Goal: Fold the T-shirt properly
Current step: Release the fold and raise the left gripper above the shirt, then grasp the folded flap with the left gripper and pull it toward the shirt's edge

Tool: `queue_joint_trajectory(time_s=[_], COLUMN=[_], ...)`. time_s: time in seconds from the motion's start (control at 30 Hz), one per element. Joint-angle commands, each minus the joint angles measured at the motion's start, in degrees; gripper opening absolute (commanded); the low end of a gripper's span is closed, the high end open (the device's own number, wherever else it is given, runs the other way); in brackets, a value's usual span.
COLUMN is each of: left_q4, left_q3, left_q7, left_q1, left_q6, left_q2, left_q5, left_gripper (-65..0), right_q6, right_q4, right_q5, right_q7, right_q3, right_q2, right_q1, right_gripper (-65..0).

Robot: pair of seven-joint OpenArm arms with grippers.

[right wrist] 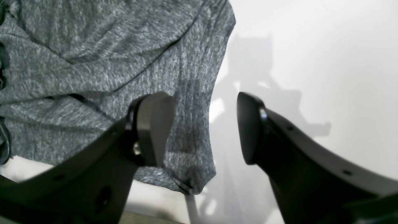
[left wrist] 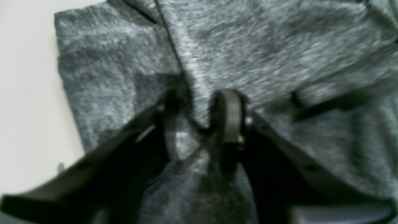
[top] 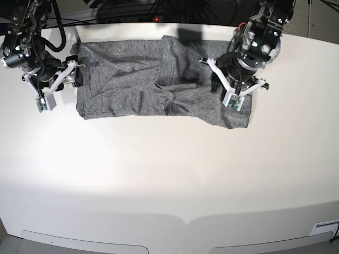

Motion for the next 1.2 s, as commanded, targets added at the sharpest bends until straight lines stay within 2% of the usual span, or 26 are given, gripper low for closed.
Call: queue_joint_trajectory(time_s=[0.0, 0.13, 0.23, 0.37, 0.5, 0.6, 0.73, 0.93, 0.97, 1.1, 1.17], left_q4=[0.92, 0.96, 0.96, 0.96, 0.96, 0.94, 0.90, -0.04, -0.44, -2.38, -3.50], left_q3=[-0.11, -0.11, -0.11, 0.07, 0.07, 0.11, 0.11, 0.09, 0.11, 0.11, 0.09], left_q7=[-1.49, -4.66, -6.99, -7.34, -7.39, -7.41, -7.56, -7.85, -7.91, -12.72, -14.78], left_q1=[-0.35, -0.35, -0.79, -2.75, -4.50, -5.18, -6.01, -9.05, -9.70, -10.97, -11.45], left_q6=[0.09, 0.09, -0.04, -0.28, -5.95, -7.28, -7.43, -7.43, -7.43, -7.61, -7.67], left_q2=[-0.04, -0.02, 0.00, 0.20, 2.27, 6.45, 10.51, 11.41, 11.41, 11.41, 11.41], left_q5=[-1.11, -3.69, -6.93, -11.80, -15.10, -14.34, -8.15, -6.75, -6.80, -6.97, -7.85], left_gripper=[-52.3, -64.7, -65.0, -65.0, -65.0, -65.0, -65.0, -65.0, -64.5, -47.2, -44.3], right_q6=[0.39, 0.39, 0.39, 0.39, 0.39, 0.39, 0.39, 0.39, 0.37, 0.37, 0.37], right_q4=[1.07, 1.07, 1.07, 1.07, 1.07, 1.07, 1.07, 1.07, 1.07, 1.07, 1.07], right_q5=[0.68, 0.68, 0.70, 0.76, 1.49, 1.77, 1.77, 1.77, 1.79, 1.79, 1.81], right_q7=[0.92, 0.92, 0.96, 1.01, 0.90, 0.90, 0.87, 0.87, 0.85, 0.90, 0.90], right_q3=[0.37, 0.37, 0.37, 0.37, 0.37, 0.37, 0.37, 0.37, 0.37, 0.37, 0.37], right_q2=[0.81, 0.81, 0.81, 0.79, 0.79, 0.79, 0.81, 0.79, 0.79, 0.79, 0.79], right_q1=[0.33, 0.33, 0.33, 0.33, 0.31, 0.31, 0.33, 0.33, 0.33, 0.33, 0.33], right_gripper=[-29.4, -29.4, -29.4, -29.4, -29.4, -29.4, -29.4, -29.4, -29.4, -29.4, -29.4])
